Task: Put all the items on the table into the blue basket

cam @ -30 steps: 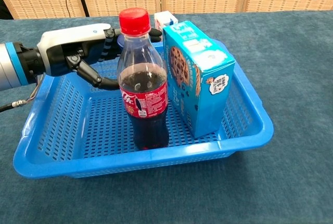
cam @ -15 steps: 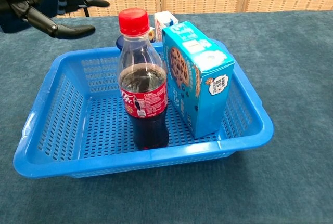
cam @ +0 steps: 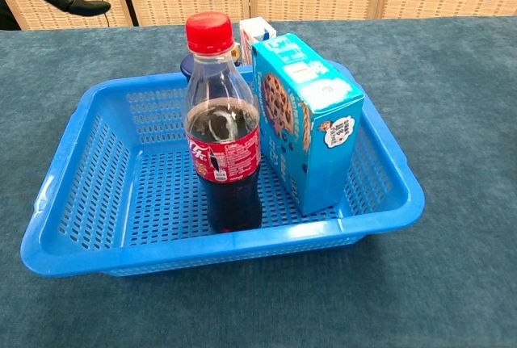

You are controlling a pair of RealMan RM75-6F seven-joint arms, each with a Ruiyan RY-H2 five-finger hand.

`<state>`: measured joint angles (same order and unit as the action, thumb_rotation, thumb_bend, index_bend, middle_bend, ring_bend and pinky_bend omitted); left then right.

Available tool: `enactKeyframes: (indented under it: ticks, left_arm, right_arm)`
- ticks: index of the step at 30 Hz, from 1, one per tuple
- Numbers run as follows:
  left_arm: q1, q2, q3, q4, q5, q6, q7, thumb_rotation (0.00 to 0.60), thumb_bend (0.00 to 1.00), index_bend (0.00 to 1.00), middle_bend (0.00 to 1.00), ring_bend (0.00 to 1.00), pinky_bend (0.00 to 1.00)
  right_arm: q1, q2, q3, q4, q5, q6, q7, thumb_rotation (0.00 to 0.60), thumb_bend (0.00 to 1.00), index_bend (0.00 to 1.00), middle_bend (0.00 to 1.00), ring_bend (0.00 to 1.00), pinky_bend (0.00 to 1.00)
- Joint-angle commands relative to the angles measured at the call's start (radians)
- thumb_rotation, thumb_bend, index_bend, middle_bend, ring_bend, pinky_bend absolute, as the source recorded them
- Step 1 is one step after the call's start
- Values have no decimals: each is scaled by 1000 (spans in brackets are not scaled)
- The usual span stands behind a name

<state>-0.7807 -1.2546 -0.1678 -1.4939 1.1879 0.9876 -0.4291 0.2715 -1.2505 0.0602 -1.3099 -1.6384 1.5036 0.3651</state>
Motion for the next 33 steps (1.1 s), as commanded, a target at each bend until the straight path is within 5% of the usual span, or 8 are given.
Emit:
enactKeyframes:
  ticks: [1, 17, 33]
  left_arm:
    - [-72, -78, -88, 68, -196, -140, 99, 600, 316, 0, 0, 0, 0]
    - [-264, -299, -177, 288, -522, -339, 262, 600, 311, 0, 0, 0, 0]
    - [-357, -447, -193, 404, -724, -250, 449, 600, 216, 0, 0, 0, 0]
  right_arm:
    - [0, 0, 0, 1, 0, 0, 0, 600, 0, 40, 0, 0, 49]
    - [-1, 0, 3, 14, 12, -5, 13, 600, 0, 40, 0, 0, 49]
    - [-3, 5, 5, 21, 17, -4, 29, 600, 0, 40, 0, 0, 49]
